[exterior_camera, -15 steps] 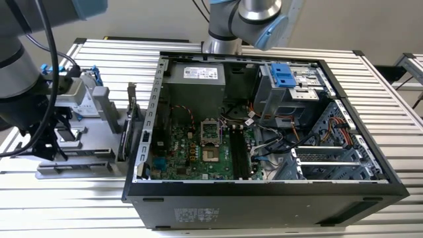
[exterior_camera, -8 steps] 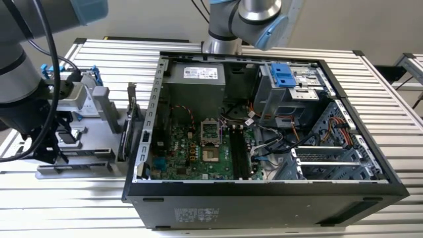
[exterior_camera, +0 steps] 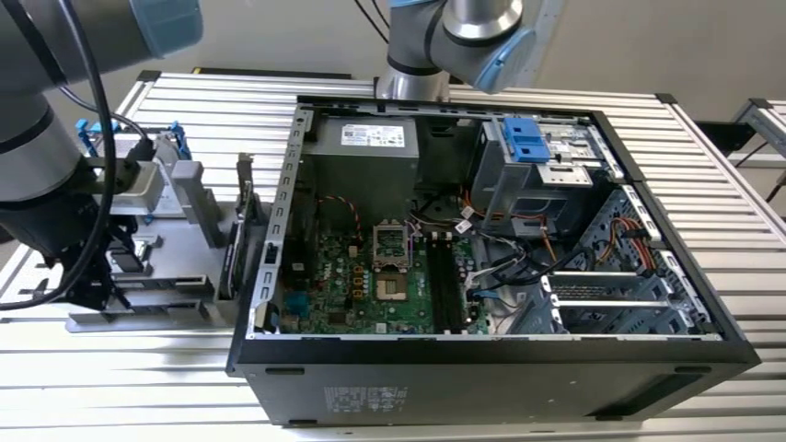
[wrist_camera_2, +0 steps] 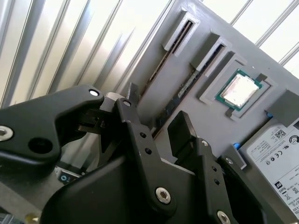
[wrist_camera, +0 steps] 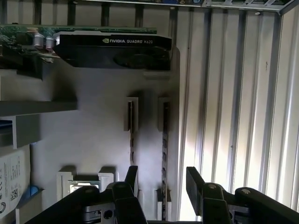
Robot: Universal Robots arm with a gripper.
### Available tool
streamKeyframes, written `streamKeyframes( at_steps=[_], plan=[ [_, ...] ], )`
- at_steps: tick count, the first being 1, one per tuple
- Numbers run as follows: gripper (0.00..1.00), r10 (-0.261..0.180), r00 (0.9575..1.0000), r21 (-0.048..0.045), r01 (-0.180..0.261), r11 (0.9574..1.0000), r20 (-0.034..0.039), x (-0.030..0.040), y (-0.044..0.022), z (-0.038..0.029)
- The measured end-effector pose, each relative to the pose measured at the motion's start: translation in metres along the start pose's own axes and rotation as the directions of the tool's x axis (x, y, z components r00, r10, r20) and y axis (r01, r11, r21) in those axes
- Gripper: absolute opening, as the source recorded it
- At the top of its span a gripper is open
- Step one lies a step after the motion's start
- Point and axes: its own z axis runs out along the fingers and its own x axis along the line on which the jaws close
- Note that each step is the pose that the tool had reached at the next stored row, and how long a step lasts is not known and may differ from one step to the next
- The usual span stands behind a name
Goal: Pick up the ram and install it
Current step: 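Pick up the ram and move it above insertion slot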
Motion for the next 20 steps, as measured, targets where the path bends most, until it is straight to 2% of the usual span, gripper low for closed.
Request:
streamKeyframes(
  at_steps=[20],
  plan=[
    [1.0,0.0,1.0,0.0001,0.0,1.0,0.0,-0.0047,-0.0001,0.0207]
  ],
)
